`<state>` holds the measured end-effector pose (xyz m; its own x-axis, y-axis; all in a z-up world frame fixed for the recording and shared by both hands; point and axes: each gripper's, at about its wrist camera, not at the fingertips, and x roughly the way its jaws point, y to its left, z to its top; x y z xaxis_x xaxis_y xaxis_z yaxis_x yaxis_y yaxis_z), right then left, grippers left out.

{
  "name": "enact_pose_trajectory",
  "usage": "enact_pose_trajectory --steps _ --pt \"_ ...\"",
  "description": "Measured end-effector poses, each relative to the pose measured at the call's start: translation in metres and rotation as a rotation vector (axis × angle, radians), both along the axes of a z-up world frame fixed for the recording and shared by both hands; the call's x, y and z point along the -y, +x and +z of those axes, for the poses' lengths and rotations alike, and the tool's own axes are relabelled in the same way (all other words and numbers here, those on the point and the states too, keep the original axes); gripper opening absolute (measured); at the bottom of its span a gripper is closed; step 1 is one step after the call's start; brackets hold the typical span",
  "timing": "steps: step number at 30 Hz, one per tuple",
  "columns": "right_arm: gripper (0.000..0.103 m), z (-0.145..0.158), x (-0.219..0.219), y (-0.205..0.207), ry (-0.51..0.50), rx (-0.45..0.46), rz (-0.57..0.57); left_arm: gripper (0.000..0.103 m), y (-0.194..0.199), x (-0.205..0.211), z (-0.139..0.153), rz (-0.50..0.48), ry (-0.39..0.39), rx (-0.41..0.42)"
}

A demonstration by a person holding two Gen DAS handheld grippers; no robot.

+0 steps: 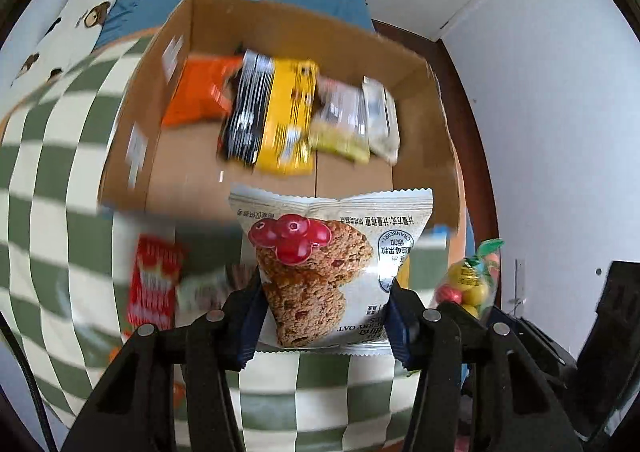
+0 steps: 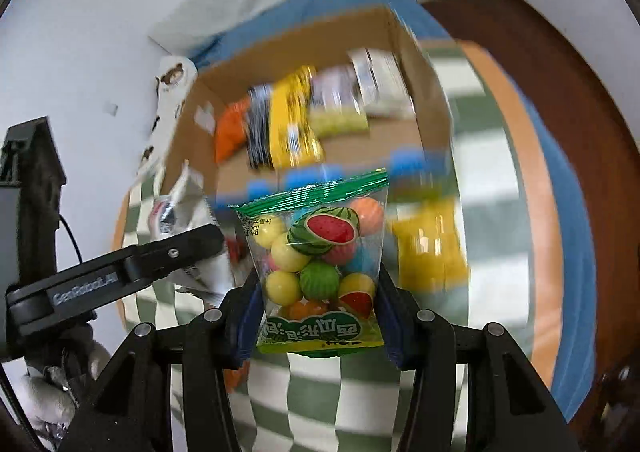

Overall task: Organize snacks
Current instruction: 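Lower the cookie pack and candy bag into the box and open both tools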

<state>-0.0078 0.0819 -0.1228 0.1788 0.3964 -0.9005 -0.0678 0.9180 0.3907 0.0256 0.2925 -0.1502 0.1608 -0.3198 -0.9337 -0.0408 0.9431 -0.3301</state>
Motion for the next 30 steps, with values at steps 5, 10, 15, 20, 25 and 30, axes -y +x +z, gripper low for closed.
enact_pose_trajectory --steps 5,10,15,20,25,30 --pt "0.053 -0.001 -0.015 0.069 -0.06 0.032 0.031 0.049 0.072 0.001 -0.031 0.017 -0.029 -0.097" --pt "0.053 -0.037 -0.02 0.119 -0.101 -0.009 0.044 0.049 0.115 0.009 -0.071 0.006 -0.029 -0.197" --pt "0.053 -0.07 -0.02 0.137 -0.139 -0.061 0.061 0.049 0.126 0.018 -0.103 -0.01 -0.004 -0.264" --pt "0.08 -0.1 -0.021 0.143 -0.163 -0.161 0.085 0.075 0.126 0.019 -0.121 -0.032 0.028 -0.301" --pt "0.09 -0.108 -0.021 0.145 -0.186 -0.172 0.083 0.086 0.123 0.014 -0.117 -0.032 0.055 -0.276" --pt "0.09 -0.106 -0.025 0.141 -0.2 -0.166 0.079 0.086 0.119 0.004 -0.099 -0.035 0.115 -0.22"
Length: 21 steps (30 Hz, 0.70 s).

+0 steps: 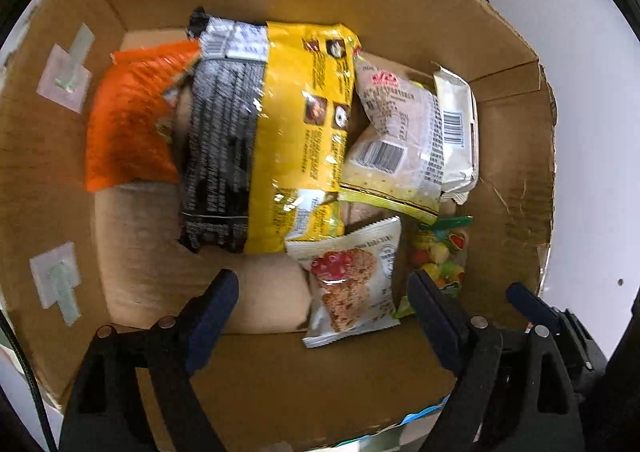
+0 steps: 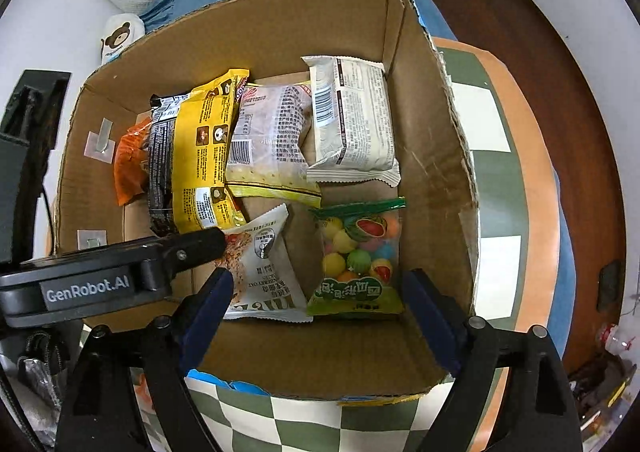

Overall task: Organize snacks
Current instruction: 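Lower the cookie pack and candy bag into the box and open both tools, then lift both tools out of the box toward the remaining packets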

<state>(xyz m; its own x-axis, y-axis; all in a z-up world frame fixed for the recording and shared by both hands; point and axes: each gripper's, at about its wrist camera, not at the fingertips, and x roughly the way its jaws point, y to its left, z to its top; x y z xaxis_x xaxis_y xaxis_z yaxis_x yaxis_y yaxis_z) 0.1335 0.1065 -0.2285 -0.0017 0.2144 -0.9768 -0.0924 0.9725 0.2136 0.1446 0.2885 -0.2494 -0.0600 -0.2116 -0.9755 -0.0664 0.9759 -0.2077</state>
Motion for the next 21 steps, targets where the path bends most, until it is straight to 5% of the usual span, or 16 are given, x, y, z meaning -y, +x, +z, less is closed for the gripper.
enact_pose_trajectory --steps 10,21 --pt "0.09 0.031 0.005 -0.019 -0.019 0.086 -0.027 0.086 -0.048 -0.03 0.068 -0.005 0.142 0.249" --pt "0.09 0.088 0.004 -0.058 -0.046 0.254 -0.021 0.086 -0.092 -0.033 0.122 0.001 0.21 0.469"
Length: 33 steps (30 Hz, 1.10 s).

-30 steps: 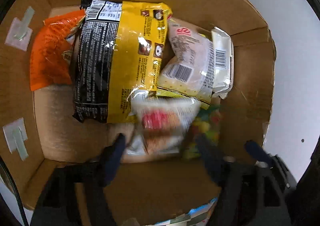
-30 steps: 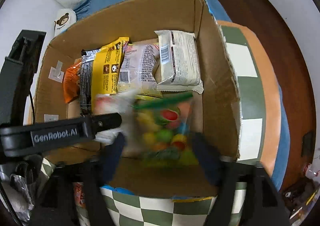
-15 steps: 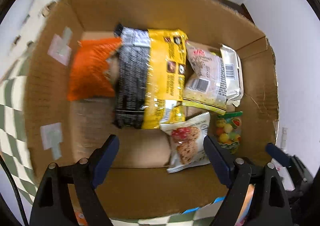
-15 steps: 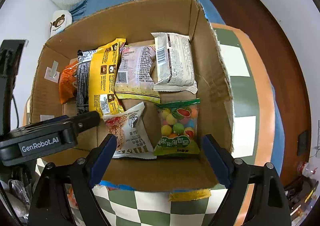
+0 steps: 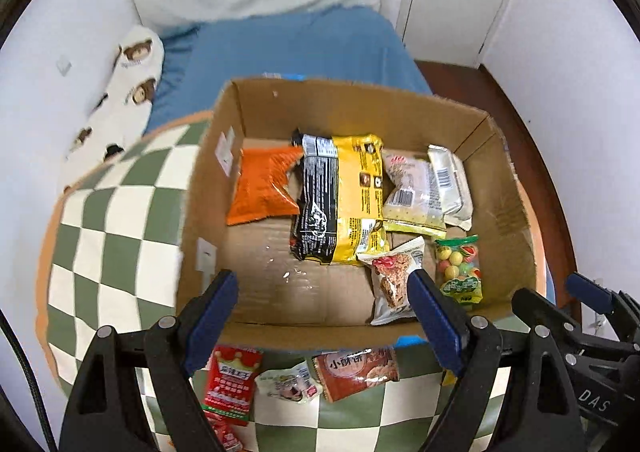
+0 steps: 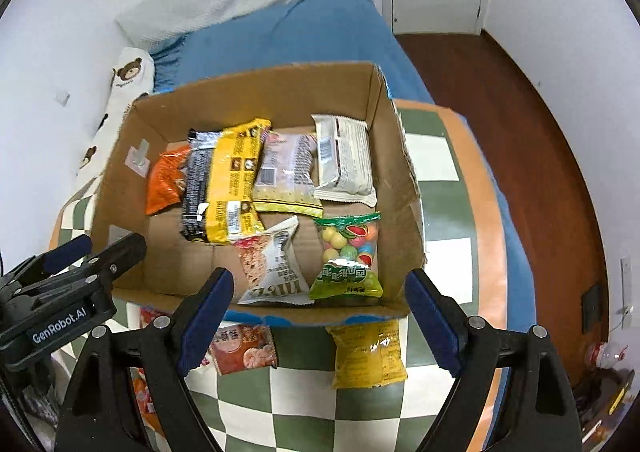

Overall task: Organize snacks
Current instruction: 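Lift both tools out of the box toward the remaining packets, then grasp the brown dumpling-print packet with the left tool while the right tool grasps the yellow chip bag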

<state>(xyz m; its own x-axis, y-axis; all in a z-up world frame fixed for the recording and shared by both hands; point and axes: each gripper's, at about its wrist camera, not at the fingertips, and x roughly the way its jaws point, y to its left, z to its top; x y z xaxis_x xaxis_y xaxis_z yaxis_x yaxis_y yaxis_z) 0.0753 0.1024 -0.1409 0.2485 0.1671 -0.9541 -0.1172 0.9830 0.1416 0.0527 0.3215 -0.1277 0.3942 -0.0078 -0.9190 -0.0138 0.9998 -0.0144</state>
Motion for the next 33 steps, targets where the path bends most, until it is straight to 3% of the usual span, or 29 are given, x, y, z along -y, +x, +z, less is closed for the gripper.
enact_pose_trajectory --steps 9,22,27,33 --pt "0.09 0.044 0.004 -0.041 0.024 0.099 -0.008 0.086 -0.042 0.008 0.039 -0.025 0.023 0.141" --pt "0.09 0.091 0.009 -0.085 0.073 0.187 -0.027 0.086 -0.088 0.008 0.073 -0.019 0.007 0.222" --pt "0.097 0.078 0.016 -0.091 0.086 0.151 -0.042 0.086 -0.094 0.004 0.053 -0.004 -0.001 0.191" --pt "0.097 0.016 0.037 -0.088 0.103 0.01 -0.089 0.086 -0.084 0.003 -0.013 -0.018 0.021 0.055"
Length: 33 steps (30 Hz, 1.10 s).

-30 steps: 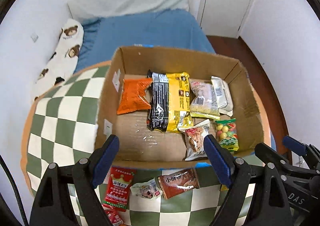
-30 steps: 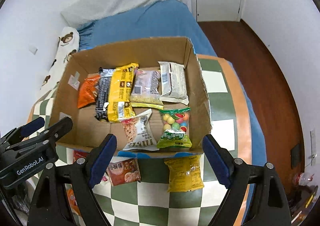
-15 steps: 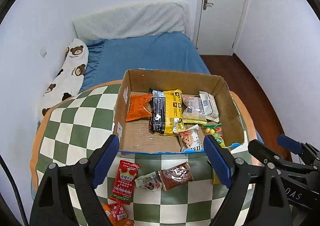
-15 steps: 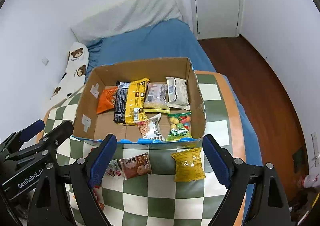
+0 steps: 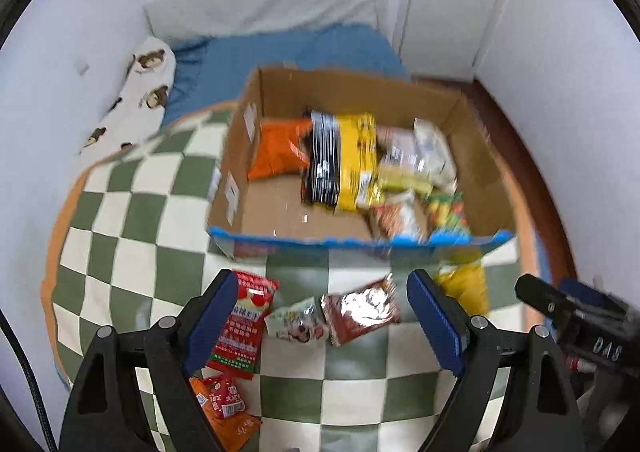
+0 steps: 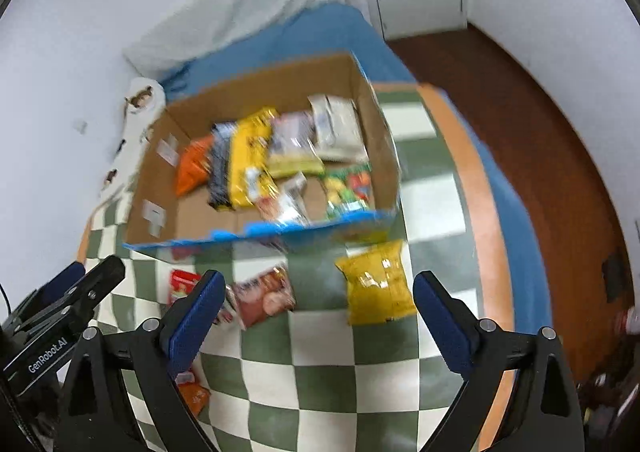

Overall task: Organize snacks
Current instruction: 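Grasp the brown dumpling-print packet with the left tool while the right tool grasps the yellow chip bag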

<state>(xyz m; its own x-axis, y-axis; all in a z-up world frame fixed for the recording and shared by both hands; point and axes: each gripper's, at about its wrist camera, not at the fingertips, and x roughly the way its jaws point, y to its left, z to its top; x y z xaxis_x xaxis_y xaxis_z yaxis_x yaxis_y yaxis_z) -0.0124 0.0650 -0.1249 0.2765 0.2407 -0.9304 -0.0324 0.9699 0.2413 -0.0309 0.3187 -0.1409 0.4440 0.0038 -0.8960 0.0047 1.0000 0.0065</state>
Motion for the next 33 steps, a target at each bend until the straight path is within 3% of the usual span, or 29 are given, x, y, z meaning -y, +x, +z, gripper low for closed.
enact_pose_trajectory --steps 3,11,15,18,19,21,25,27,31,33 --pt "0.097 -0.042 0.01 0.007 -0.015 -0.095 -0.009 0.086 0.009 0.014 -0.039 -0.088 0.095 -0.046" --pt "0.097 -0.14 0.026 0.029 -0.044 -0.251 -0.011 0.086 0.022 0.083 -0.137 -0.536 0.425 -0.18" --pt "0.094 -0.172 0.023 0.036 -0.036 -0.304 0.009 0.086 0.023 0.1 -0.166 -0.658 0.473 -0.263" --pt "0.074 -0.184 0.022 0.034 -0.058 -0.326 0.039 0.086 0.02 0.11 -0.18 -0.726 0.466 -0.315" --pt "0.073 -0.185 0.023 0.032 -0.057 -0.325 0.043 0.086 0.018 0.112 -0.185 -0.741 0.454 -0.336" --pt "0.07 -0.183 0.026 0.027 -0.066 -0.313 0.054 0.086 0.017 0.115 -0.191 -0.746 0.446 -0.341" --pt "0.067 -0.179 0.031 0.019 -0.081 -0.322 0.059 0.058 0.012 0.114 -0.191 -0.704 0.367 -0.363" --pt "0.067 -0.178 0.037 0.013 -0.088 -0.327 0.055 0.058 0.011 0.111 -0.189 -0.654 0.344 -0.38" --pt "0.066 -0.177 0.048 -0.002 -0.097 -0.34 0.048 0.058 -0.001 0.09 -0.19 -0.438 0.254 -0.466" --pt "0.065 -0.177 0.051 -0.012 -0.1 -0.347 0.047 0.058 -0.009 0.073 -0.194 -0.287 0.124 -0.558"
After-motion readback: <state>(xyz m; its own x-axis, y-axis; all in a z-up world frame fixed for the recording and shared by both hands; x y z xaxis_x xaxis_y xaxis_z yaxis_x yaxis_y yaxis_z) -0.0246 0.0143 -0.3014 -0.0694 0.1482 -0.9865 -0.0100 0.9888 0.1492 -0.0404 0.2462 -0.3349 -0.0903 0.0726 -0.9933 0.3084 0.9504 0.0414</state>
